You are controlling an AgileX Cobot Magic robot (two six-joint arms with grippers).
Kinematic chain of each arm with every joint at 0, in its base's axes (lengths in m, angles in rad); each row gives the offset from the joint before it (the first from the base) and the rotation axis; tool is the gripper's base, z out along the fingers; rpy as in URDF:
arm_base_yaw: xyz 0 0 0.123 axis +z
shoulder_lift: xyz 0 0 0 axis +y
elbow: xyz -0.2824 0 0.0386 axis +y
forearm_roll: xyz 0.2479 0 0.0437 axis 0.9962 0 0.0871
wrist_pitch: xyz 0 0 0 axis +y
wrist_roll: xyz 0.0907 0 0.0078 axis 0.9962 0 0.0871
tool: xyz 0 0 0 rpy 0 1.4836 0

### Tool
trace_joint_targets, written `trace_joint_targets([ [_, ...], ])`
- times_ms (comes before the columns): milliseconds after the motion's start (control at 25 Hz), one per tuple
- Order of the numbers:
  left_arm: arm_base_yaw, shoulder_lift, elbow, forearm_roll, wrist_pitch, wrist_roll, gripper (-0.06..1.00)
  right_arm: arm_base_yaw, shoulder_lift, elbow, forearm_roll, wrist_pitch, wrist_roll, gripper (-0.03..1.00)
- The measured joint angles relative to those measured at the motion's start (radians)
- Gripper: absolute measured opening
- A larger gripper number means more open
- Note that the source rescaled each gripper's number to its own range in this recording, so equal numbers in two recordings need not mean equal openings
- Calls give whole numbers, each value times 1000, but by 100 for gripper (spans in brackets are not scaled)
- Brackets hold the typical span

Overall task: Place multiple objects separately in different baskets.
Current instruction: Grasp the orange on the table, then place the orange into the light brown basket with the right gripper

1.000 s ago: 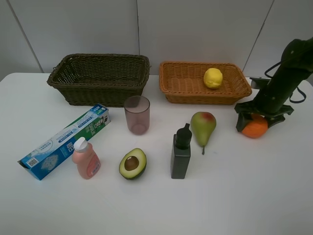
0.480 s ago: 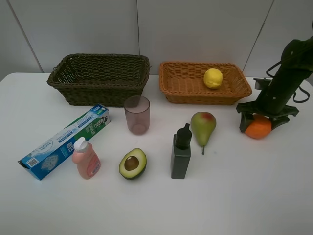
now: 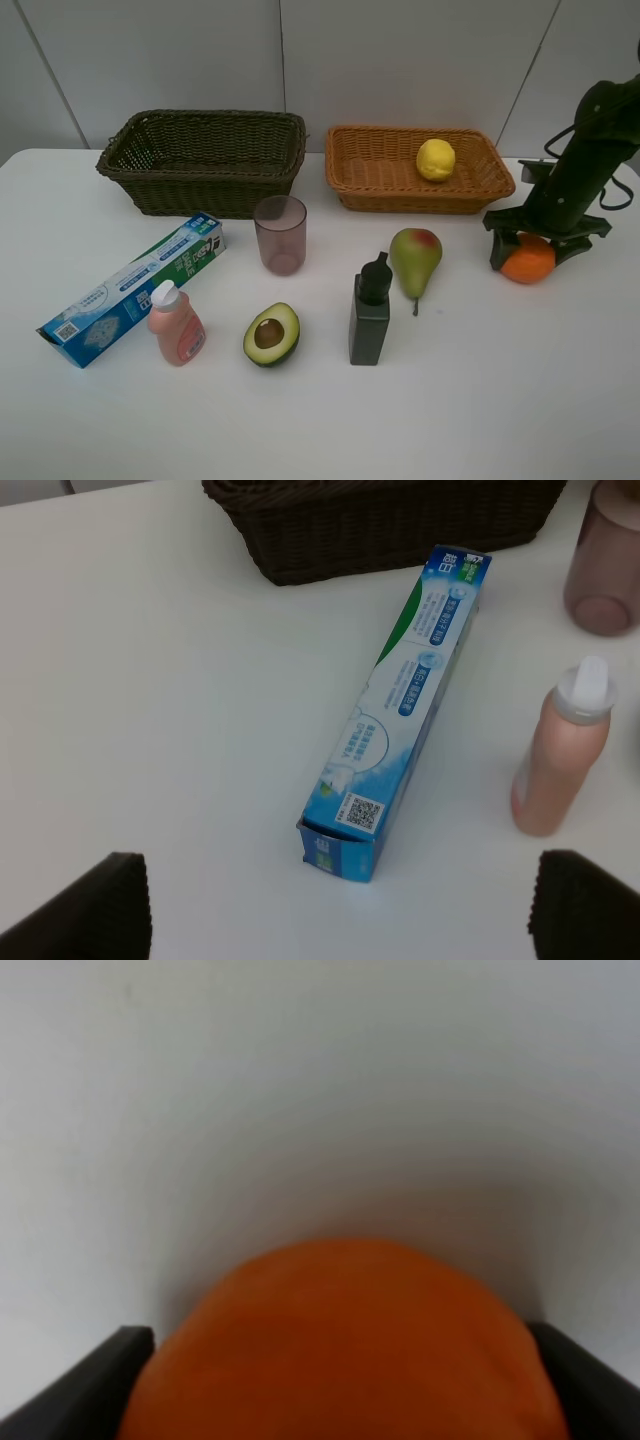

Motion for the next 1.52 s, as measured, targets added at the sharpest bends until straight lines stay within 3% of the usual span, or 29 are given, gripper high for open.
trace_joint_targets([
  [680,0,0,0,0,0,0,100,0,-117,0,-15,105,5,58],
  [880,0,0,0,0,0,0,100,0,-196,0,46,122,-22,58],
  [1320,0,0,0,0,0,0,100,3,-257,-53,257,-8,-160,58],
  [1520,0,0,0,0,0,0,100,43,-234,-130,271,-95,-170,58],
])
